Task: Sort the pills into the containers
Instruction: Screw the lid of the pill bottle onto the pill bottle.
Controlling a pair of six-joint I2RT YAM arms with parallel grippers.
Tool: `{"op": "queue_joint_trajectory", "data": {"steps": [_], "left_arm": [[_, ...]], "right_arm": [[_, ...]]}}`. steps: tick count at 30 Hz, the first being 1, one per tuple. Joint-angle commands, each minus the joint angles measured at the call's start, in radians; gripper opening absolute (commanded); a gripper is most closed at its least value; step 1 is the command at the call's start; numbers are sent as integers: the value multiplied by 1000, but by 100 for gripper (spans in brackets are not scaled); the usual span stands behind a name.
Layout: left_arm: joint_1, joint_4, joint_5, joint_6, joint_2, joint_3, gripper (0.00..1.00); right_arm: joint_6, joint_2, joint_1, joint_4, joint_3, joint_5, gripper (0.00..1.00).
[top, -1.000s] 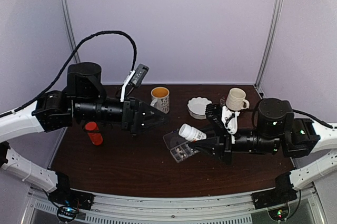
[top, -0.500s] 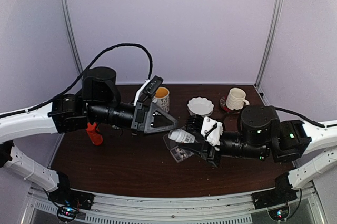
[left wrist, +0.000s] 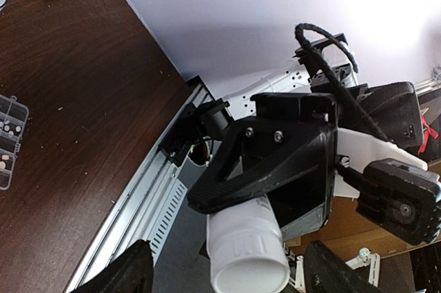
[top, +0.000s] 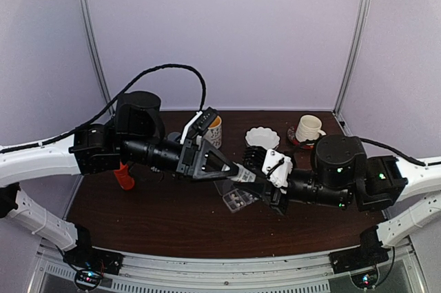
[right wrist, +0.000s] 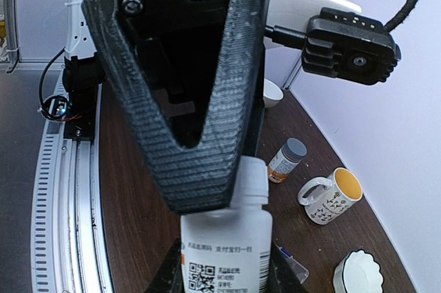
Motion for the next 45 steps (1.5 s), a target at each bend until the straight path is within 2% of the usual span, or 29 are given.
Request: {"op": "queue_joint_trajectory", "data": {"steps": [1, 10, 16, 21, 27, 29, 34, 38, 40, 43, 45], "left_arm": [[0, 29, 3, 2, -6, 26, 78], [-1, 29, -2, 3, -19, 34, 66], [1, 26, 4, 5, -21, 34, 51], [-1, 8, -2, 12, -25, 33, 43], [-1, -10, -16, 56, -27, 34, 20], [-1, -10, -16, 109, -30, 37, 12], [-2, -28, 11, 327, -57, 57, 17], [-2, -84, -1, 535, -63, 84, 14], [-3, -102, 1, 621, -64, 92, 11], [-3, -85, 62, 733, -69, 86, 0], [-3, -76, 81, 780, -70, 86, 0]], "right_arm": [[6, 4, 7, -7, 10, 32, 0], [10, 16, 8, -22, 9, 32, 0], [10, 27, 9, -28, 16, 38, 0], [17, 28, 10, -26, 20, 48, 0], [54, 25, 8, -27, 27, 34, 0], [82, 21, -1, -23, 30, 10, 0], [230, 0, -78, 23, 20, -228, 0], [366, -8, -111, 111, 6, -427, 0], [413, -9, -111, 141, 5, -484, 0], [470, -27, -113, 166, -3, -521, 0], [496, -41, -114, 190, -12, -542, 0]]}}
